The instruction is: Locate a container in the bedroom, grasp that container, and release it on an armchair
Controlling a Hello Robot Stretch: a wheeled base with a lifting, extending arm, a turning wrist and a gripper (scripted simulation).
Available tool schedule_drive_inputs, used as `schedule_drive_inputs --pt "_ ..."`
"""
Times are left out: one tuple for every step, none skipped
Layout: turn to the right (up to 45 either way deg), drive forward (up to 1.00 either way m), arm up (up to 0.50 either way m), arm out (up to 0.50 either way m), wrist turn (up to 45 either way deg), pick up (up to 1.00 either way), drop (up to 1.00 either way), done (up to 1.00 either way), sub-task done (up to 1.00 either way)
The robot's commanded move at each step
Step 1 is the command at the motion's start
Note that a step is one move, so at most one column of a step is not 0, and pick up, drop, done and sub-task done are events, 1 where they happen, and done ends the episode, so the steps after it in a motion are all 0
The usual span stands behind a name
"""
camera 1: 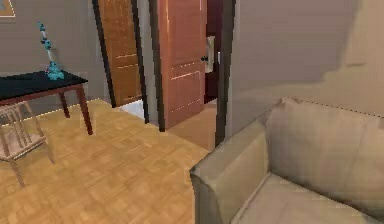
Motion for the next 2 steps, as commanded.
schedule_drive_inputs --pt "39.0 0.00 0.00 0.00 0.0 0.00 0.00 0.00 0.00" --pt "0.0 0.25 0.00 0.00 0.0 0.00 0.00 0.00 0.00"
